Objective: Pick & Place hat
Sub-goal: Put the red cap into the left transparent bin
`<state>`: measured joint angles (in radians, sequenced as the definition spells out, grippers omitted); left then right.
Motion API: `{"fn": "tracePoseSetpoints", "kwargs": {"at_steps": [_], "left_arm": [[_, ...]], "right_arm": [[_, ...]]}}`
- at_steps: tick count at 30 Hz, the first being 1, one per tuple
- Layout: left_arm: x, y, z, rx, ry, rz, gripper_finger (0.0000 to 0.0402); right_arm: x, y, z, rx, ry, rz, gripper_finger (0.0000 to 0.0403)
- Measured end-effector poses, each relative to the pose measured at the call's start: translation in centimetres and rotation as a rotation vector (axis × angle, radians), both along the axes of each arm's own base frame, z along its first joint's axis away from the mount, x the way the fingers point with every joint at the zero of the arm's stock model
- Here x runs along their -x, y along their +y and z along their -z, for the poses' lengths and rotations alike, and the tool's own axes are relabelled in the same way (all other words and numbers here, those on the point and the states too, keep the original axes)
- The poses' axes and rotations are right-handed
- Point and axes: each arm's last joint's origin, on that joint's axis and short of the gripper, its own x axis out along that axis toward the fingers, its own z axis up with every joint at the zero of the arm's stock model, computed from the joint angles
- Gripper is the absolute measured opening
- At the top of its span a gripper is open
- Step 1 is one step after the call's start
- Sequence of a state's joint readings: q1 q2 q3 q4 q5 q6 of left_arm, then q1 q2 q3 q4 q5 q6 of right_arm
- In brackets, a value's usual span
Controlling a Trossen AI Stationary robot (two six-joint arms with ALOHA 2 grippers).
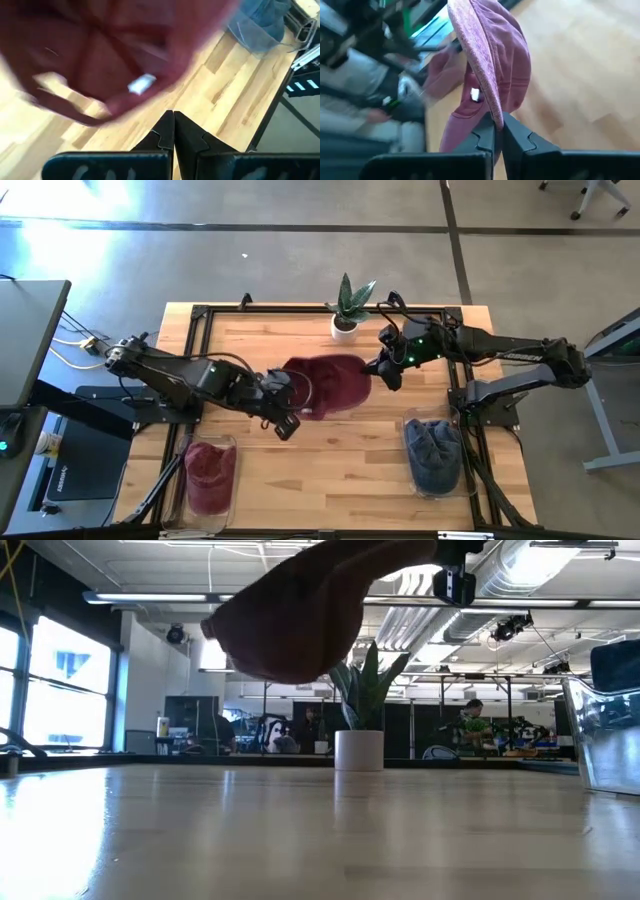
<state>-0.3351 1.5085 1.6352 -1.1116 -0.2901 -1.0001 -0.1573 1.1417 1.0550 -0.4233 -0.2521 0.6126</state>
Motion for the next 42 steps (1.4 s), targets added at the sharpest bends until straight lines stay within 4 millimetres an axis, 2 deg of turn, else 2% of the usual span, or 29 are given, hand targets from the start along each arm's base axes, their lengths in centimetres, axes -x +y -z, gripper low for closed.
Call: {"fn": "tracePoseSetpoints", "kwargs": {"at_steps": [6, 11, 21, 26, 31, 34, 42], "left_arm": [[1.5, 0.6, -1.5, -0.026, 0.048, -0.01, 0.0], [1.8, 0.7, -1.5, -0.045, 0.064, -0.017, 0.0], [2.7, 0.3, -1.0, 0.0, 0.173, 0.028, 0.0], [3.6, -1.1, -0.9, 0.011, 0.206, 0.032, 0.0], [4.4, -3.0, -0.9, 0.036, 0.194, 0.06, 0.0], [4.8, -3.9, -0.9, 0.052, 0.183, 0.054, 0.0], [5.6, -5.3, -1.0, 0.031, 0.151, 0.04, 0.0]], "right_arm": [[-1.2, -0.2, 1.7, -0.159, 0.093, -0.13, 0.0007], [-3.8, -0.3, 5.0, -0.26, 0.216, -0.24, 0.0007], [-12.2, -0.9, 10.5, -0.261, 0.328, -0.587, 0.0009], [-15.5, -1.8, 11.9, -0.192, 0.337, -0.734, 0.0018], [-17.1, -3.8, 12.7, 0.002, 0.474, -0.705, 0.0027], [-17.6, -4.9, 12.8, 0.129, 0.534, -0.658, 0.0046], [-17.2, -7.4, 12.8, 0.301, 0.663, -0.499, 0.0153]]}}
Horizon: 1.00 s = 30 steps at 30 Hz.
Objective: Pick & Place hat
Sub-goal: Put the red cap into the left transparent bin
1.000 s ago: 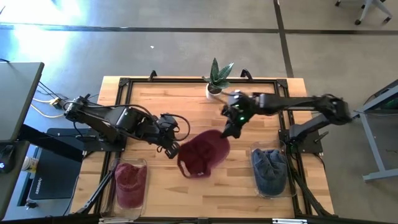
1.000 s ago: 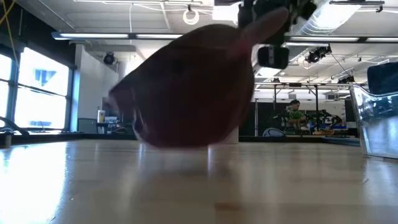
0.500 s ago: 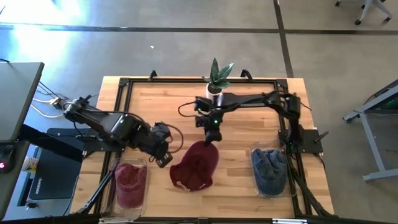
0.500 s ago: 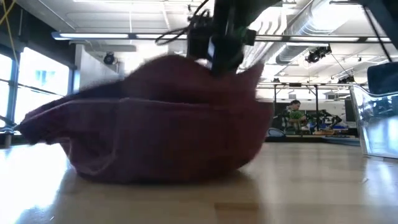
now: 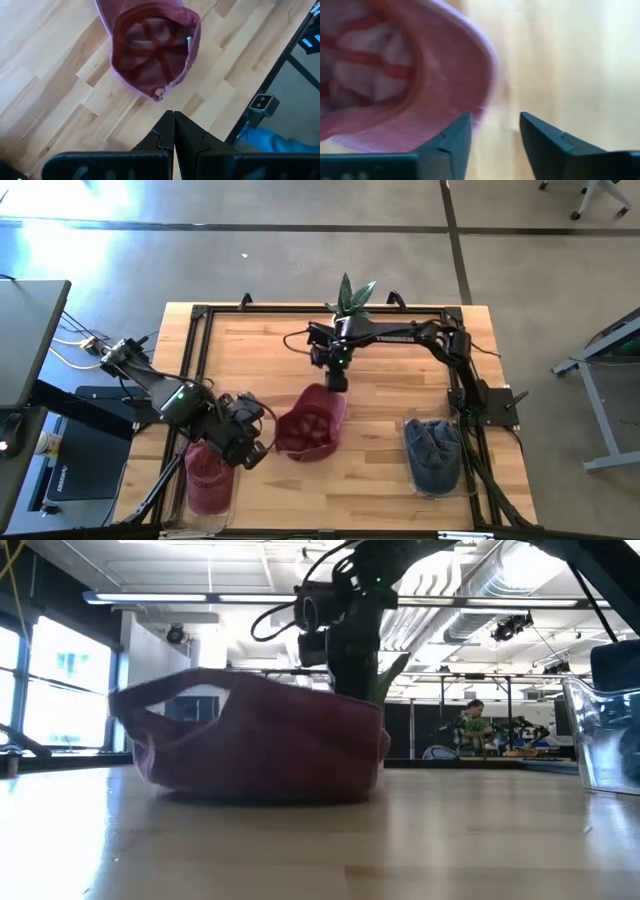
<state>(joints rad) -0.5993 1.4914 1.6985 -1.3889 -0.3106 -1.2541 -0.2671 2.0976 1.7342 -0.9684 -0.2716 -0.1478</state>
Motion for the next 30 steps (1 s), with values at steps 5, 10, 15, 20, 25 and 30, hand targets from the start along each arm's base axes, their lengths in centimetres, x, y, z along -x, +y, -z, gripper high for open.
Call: {"fn": "tracePoseSetpoints", "kwargs": {"at_steps": [5, 10, 15, 20, 25, 30], "left_arm": [[-0.1, 0.1, 0.9, -0.064, 0.014, 0.013, 0.0], [0.7, 1.2, 2.8, -0.083, 0.034, -0.058, 0.0], [1.6, 3.1, 6.5, -0.003, 0.097, -0.151, 0.0], [1.9, 4.2, 11.1, 0.118, 0.096, -0.127, 0.0], [2.0, 4.2, 14.4, 0.192, 0.104, -0.047, 0.0], [2.2, 4.2, 15.0, 0.184, 0.129, 0.046, 0.0]], "right_arm": [[1.4, 0.3, -2.8, 0.064, 0.014, 0.085, 0.0212], [2.6, 5.3, -6.3, 0.021, -0.103, -0.026, 0.0223], [4.4, 12.2, -6.3, -0.001, -0.289, -0.129, 0.021], [4.8, 17.5, -3.3, -0.195, -0.39, -0.131, 0.0197], [3.3, 19.7, -0.1, -0.178, -0.435, -0.067, 0.0189], [0.7, 19.7, 1.8, -0.156, -0.452, -0.058, 0.0185]]}}
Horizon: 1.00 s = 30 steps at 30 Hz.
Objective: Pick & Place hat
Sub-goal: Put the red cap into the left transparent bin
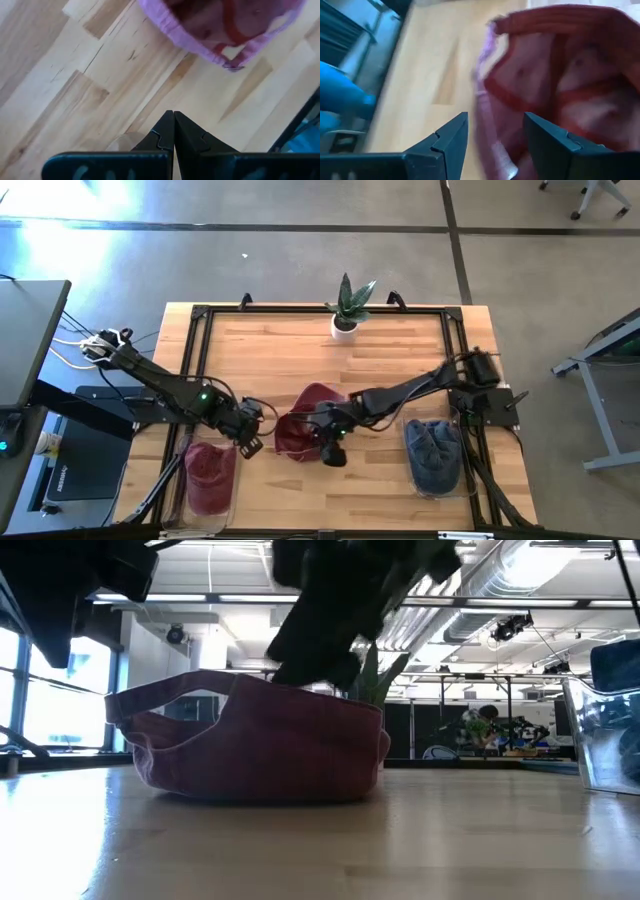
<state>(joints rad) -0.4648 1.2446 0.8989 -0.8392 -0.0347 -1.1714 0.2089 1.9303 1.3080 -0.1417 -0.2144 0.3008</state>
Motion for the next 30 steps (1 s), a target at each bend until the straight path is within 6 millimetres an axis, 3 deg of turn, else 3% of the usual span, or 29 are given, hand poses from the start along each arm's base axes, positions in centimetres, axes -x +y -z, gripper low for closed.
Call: {"fn": "tracePoseSetpoints", "kwargs": {"at_steps": [4, 9, 12, 15, 17, 20, 24, 30], "left_arm": [[-0.1, 0.0, 0.0, -0.01, -0.014, 0.052, 0.0], [-0.1, -0.3, -0.1, 0.012, -0.018, 0.135, 0.0], [-0.5, -0.4, -0.3, 0.005, -0.075, 0.2, 0.0], [-1.0, -0.7, -0.6, 0.0, -0.149, 0.257, 0.0], [-1.4, -0.9, -0.9, 0.0, -0.205, 0.288, 0.0], [-2.0, -1.2, -1.4, -0.001, -0.305, 0.326, 0.0], [-3.0, -1.5, -2.3, -0.03, -0.462, 0.372, 0.0], [-4.3, -1.5, -4.0, -0.286, -0.728, 0.385, 0.0024]], "right_arm": [[-2.3, 0.1, 1.8, 0.063, -0.004, -0.062, 0.0185], [-4.3, 0.8, 1.9, 0.037, -0.01, -0.185, 0.0174], [-4.6, 0.9, 2.0, 0.026, 0.03, -0.202, 0.0136], [-4.3, 0.9, 0.6, 0.004, 0.054, -0.188, 0.006], [-3.6, 0.8, -0.3, -0.019, 0.08, -0.183, 0.0018], [-1.9, 0.7, -1.9, -0.047, 0.117, -0.17, 0.0024], [1.9, 0.1, -4.2, -0.066, 0.095, -0.15, 0.0014], [8.7, -2.0, -2.2, -0.16, 0.13, 0.087, 0.002]]}}
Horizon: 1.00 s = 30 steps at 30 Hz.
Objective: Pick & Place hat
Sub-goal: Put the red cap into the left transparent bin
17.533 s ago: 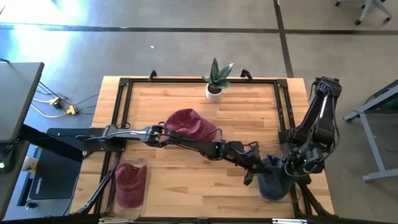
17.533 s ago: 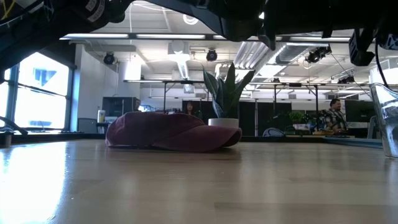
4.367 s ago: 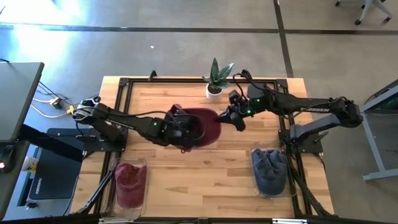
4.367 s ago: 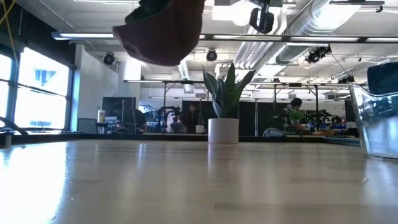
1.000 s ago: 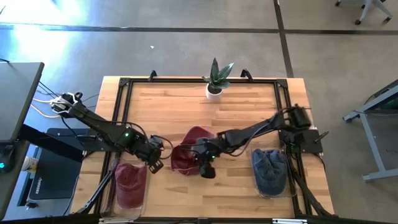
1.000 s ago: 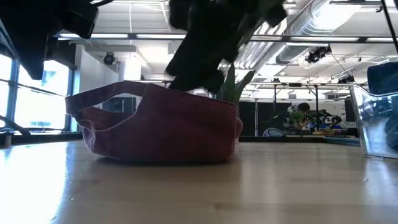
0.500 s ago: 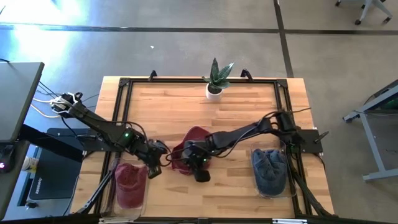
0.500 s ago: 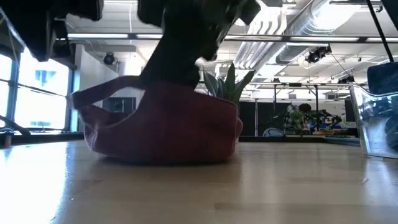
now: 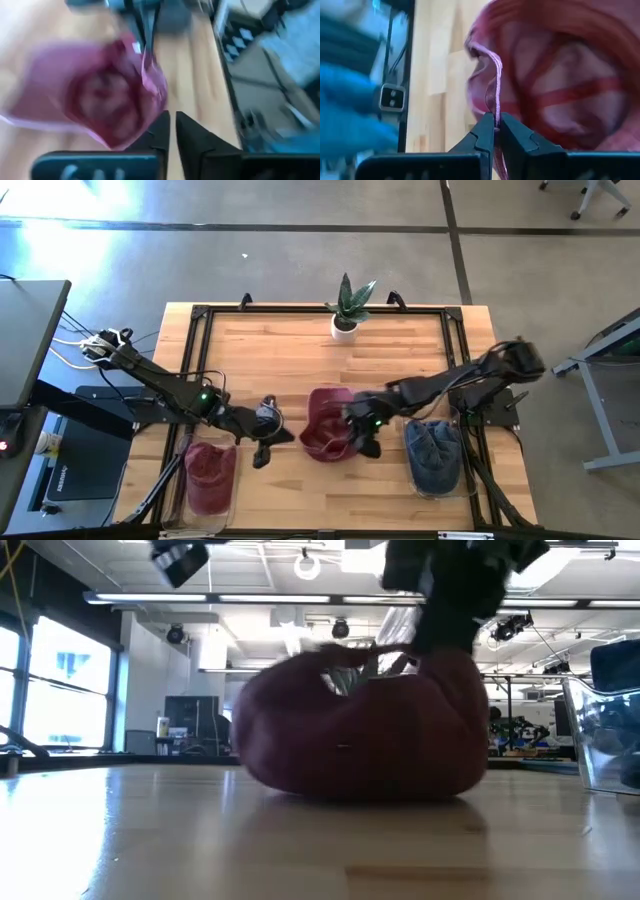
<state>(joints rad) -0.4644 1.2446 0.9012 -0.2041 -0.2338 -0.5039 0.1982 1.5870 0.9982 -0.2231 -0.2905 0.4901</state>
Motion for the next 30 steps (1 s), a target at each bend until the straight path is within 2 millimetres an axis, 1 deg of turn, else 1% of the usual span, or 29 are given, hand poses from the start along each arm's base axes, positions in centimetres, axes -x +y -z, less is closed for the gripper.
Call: {"fn": "tracePoseSetpoints", "kwargs": {"at_steps": [3, 6, 10, 13, 16, 19, 22, 24, 26, 28, 30], "left_arm": [[-1.0, 0.5, -0.1, -0.084, -0.079, -0.071, 0.0068], [-2.5, 1.5, 1.4, -0.082, -0.022, -0.07, 0.0124], [-4.6, 2.3, 3.4, -0.011, 0.039, -0.037, 0.0195], [-5.9, 2.4, 5.0, 0.025, 0.067, 0.008, 0.023], [-7.0, 2.1, 6.2, 0.04, 0.06, 0.024, 0.0239], [-7.8, 1.8, 7.3, 0.03, 0.073, -0.008, 0.0241], [-8.6, 1.8, 7.8, 0.009, 0.08, -0.047, 0.0241], [-9.5, 1.5, 8.0, 0.017, 0.062, -0.044, 0.0241], [-9.9, 1.4, 8.4, 0.003, 0.083, -0.037, 0.0241], [-10.6, 1.1, 8.8, 0.006, 0.088, -0.027, 0.0235], [-10.9, 1.0, 9.0, 0.007, 0.1, -0.02, 0.0221]], "right_arm": [[2.5, -0.8, 1.0, -0.044, 0.0, 0.106, 0.0017], [4.3, -1.3, 1.6, -0.076, 0.005, 0.18, 0.0008], [5.6, -2.2, 1.7, -0.105, 0.013, 0.317, 0.0008], [6.0, -2.6, 1.8, -0.11, 0.016, 0.358, 0.0017], [6.0, -2.8, 1.7, -0.116, 0.012, 0.359, 0.0017], [5.9, -2.9, 1.7, -0.107, 0.002, 0.347, 0.0013], [5.9, -2.8, 1.7, -0.116, 0.002, 0.335, 0.0013], [5.9, -2.8, 1.6, -0.121, 0.001, 0.328, 0.0016], [5.9, -2.8, 1.6, -0.123, 0.002, 0.326, 0.0019], [5.9, -2.8, 1.6, -0.128, 0.001, 0.321, 0.0021], [5.9, -2.7, 1.6, -0.137, 0.0, 0.313, 0.002]]}}
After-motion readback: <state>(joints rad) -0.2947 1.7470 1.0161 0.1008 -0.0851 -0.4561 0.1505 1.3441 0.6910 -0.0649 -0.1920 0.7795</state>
